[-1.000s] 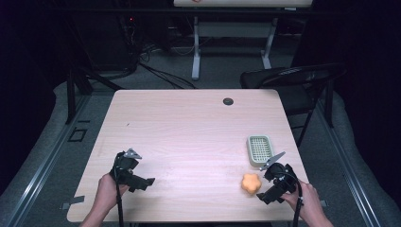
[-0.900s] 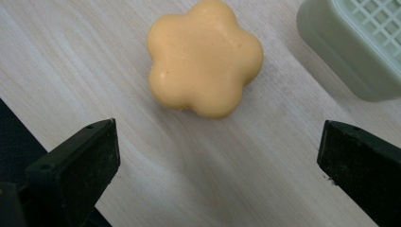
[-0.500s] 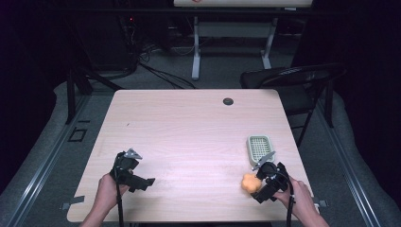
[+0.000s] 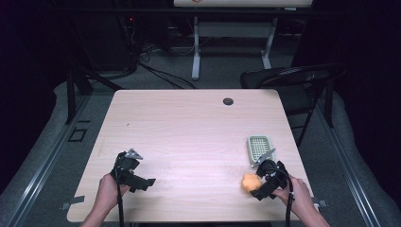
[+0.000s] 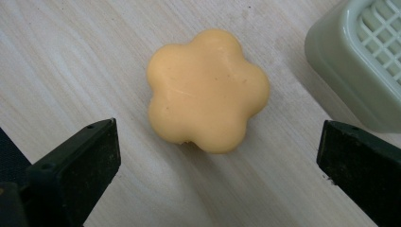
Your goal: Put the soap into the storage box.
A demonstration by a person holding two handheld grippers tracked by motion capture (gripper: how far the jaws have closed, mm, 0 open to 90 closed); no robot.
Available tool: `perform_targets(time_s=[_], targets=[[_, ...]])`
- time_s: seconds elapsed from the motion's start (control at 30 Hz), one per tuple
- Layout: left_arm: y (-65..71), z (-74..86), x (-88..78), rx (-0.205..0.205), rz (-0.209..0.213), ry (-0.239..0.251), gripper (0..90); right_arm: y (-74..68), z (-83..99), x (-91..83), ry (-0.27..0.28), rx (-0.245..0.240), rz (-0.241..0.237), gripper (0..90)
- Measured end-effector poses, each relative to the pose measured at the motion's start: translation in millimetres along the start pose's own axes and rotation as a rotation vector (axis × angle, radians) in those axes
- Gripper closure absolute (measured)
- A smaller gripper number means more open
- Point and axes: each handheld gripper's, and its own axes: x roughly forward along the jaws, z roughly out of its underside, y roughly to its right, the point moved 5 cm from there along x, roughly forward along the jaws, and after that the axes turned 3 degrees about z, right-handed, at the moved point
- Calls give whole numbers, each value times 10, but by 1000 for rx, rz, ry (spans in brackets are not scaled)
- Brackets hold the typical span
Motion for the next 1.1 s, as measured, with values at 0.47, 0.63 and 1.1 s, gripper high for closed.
perform_targets(time_s=[0.47,0.63,1.1], targets=[[-3,5,-2,3,0,-5,0,-39,-106,116,-38,-25,-13,0],[-5,6,-4,1,-2,-3,0,-64,-156,175,-53,-31,-17,6],[-3,6,-4,4,-1,-6,0,-74,-186,236,-69,-23,-8,202]])
